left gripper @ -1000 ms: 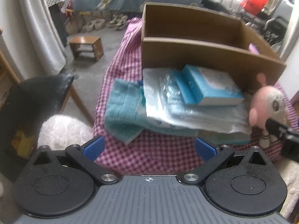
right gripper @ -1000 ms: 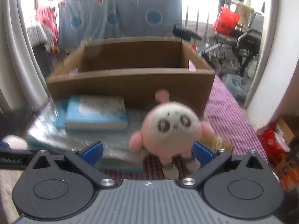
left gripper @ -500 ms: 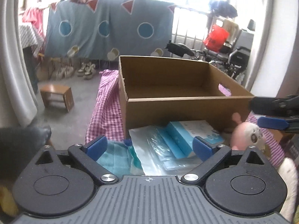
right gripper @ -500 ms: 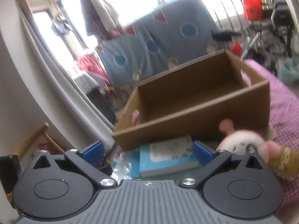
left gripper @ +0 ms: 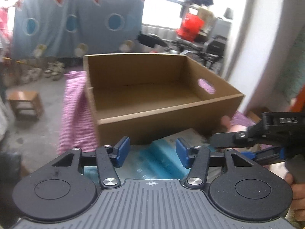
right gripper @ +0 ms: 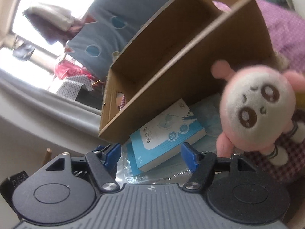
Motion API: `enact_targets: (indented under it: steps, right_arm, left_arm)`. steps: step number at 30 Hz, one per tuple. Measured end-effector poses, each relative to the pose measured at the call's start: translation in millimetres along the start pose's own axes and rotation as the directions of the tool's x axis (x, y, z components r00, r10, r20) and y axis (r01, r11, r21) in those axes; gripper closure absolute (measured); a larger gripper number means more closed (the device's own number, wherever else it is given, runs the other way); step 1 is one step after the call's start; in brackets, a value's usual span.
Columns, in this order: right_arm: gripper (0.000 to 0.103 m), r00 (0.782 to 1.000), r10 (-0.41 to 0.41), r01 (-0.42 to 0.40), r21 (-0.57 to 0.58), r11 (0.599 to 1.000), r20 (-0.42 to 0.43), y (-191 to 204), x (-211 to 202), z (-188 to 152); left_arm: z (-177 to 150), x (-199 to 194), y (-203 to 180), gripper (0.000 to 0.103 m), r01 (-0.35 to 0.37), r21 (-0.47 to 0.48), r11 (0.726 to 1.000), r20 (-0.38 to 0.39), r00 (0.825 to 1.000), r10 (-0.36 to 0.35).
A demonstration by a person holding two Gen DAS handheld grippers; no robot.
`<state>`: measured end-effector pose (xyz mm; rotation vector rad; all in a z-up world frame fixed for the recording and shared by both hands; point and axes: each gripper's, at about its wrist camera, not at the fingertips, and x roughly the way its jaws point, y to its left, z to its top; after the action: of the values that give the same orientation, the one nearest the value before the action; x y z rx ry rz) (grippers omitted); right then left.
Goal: Organize soft objects
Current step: 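Reach the right gripper to the blue bandage box and grasp it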
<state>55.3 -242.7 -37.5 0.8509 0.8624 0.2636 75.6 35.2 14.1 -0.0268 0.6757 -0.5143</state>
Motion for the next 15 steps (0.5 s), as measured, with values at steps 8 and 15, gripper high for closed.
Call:
enact_targets:
  steps: [8,15]
  right_arm:
    - [0.021,0.997,0.055,-0.043,0.206,0.978,-0.053,-34,14,9]
    - [0.018,0.991,0.123,-0.1,0.292,0.951,-0.061,-51,23,15]
  left_arm:
    - [13,27,-10,0.051,0.059,0.101,0.993,-0.09,0.995,-0.05]
    - [17,45,-12,0.05,0.081,0.098,0.992,-0.204,0.977,-0.059]
